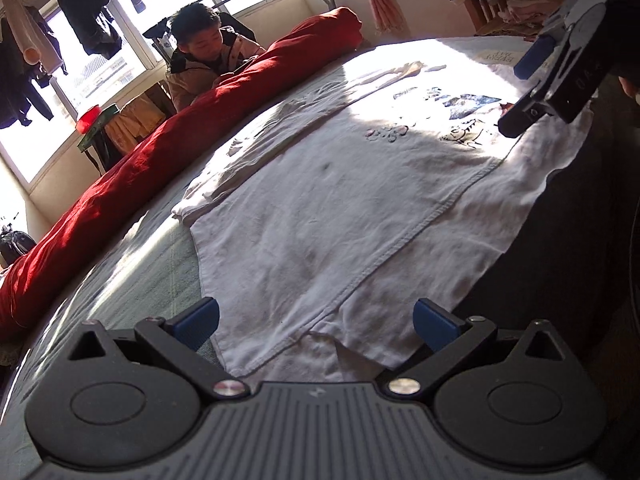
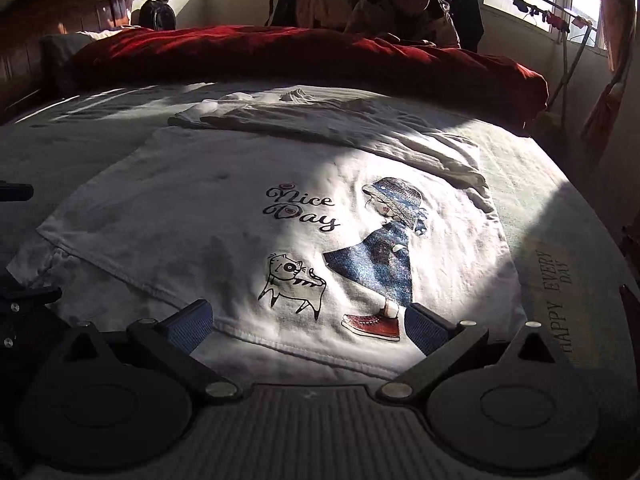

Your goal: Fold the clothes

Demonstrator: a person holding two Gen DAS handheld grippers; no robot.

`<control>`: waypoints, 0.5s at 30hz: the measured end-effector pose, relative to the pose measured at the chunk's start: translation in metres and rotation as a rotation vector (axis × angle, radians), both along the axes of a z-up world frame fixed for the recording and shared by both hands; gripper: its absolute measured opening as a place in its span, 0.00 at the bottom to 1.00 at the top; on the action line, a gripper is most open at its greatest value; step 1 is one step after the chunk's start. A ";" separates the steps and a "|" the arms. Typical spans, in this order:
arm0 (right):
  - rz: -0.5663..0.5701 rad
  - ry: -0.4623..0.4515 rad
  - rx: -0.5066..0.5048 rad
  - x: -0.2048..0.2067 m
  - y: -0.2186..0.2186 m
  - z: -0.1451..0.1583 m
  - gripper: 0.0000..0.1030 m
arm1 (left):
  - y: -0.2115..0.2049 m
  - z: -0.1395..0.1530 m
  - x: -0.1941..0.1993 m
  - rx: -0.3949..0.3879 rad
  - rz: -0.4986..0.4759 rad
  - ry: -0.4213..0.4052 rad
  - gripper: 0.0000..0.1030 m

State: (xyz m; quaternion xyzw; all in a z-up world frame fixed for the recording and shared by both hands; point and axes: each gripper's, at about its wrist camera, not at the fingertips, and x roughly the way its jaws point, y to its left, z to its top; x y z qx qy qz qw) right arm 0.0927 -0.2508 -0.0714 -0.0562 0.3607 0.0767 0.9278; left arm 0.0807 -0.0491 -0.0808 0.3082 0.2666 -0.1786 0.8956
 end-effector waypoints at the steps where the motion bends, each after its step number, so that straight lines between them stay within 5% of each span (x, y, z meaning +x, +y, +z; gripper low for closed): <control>1: 0.014 0.005 -0.009 0.001 0.000 0.001 1.00 | -0.003 0.001 0.000 -0.006 -0.012 0.000 0.99; 6: 0.129 0.026 -0.071 0.007 0.000 0.011 1.00 | -0.026 0.001 0.010 -0.025 -0.032 -0.005 0.99; 13: 0.039 0.123 0.000 0.021 0.005 -0.032 1.00 | -0.025 -0.011 0.020 -0.085 0.043 0.071 0.99; 15: 0.038 0.083 -0.001 0.008 0.005 -0.037 1.00 | -0.014 -0.013 0.014 -0.112 0.060 0.103 0.99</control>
